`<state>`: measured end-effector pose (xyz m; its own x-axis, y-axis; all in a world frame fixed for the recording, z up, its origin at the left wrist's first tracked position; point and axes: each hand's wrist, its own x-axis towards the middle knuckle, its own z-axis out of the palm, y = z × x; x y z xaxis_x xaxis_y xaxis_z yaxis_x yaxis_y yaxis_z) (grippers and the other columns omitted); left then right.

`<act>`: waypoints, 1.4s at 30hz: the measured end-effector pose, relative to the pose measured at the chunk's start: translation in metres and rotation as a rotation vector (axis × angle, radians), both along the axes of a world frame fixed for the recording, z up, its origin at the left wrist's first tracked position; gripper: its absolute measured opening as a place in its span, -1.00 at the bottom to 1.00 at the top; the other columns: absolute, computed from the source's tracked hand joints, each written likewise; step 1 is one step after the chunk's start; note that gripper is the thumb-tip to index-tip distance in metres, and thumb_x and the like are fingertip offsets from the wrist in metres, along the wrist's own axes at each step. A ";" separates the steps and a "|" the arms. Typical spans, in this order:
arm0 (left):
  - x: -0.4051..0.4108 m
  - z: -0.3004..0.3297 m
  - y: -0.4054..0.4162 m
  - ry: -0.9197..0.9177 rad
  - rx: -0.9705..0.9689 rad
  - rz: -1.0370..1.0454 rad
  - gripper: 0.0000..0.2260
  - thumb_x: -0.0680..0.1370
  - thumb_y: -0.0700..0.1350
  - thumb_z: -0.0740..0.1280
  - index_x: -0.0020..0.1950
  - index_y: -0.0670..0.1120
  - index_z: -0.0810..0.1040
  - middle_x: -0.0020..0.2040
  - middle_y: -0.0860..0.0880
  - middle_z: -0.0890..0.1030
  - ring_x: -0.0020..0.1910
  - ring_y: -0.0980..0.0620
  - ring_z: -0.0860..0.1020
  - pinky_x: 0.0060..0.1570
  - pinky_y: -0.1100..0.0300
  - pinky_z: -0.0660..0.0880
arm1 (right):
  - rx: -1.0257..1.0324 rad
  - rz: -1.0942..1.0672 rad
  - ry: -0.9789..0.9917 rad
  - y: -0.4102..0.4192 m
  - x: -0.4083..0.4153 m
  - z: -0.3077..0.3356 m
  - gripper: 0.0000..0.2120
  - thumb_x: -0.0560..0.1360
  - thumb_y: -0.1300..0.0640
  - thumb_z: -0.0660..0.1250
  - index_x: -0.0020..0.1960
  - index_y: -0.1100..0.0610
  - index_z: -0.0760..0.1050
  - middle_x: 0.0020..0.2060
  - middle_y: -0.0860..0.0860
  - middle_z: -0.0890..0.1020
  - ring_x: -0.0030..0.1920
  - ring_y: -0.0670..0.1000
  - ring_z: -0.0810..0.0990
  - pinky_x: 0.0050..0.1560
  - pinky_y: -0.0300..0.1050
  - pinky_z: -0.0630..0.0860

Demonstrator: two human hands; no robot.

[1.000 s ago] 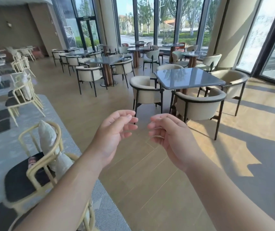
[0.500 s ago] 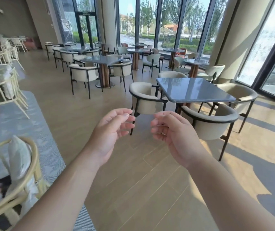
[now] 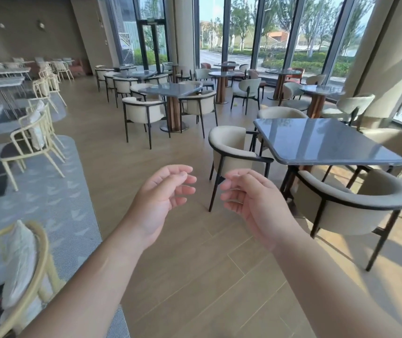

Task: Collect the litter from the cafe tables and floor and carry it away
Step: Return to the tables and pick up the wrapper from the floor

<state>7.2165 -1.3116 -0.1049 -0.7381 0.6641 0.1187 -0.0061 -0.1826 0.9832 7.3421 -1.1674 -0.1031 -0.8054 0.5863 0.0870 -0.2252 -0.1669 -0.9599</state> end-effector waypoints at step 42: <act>-0.627 0.035 0.348 -0.023 0.077 0.082 -0.82 0.66 -0.18 0.24 0.07 -0.03 0.64 -0.06 0.01 0.71 -0.14 0.10 0.65 -0.05 0.14 0.48 | 0.046 -0.004 -0.018 0.360 -0.612 0.040 -0.93 0.48 0.15 0.30 -0.10 0.09 0.56 -0.23 0.03 0.62 -0.21 0.03 0.52 -0.10 -0.08 0.46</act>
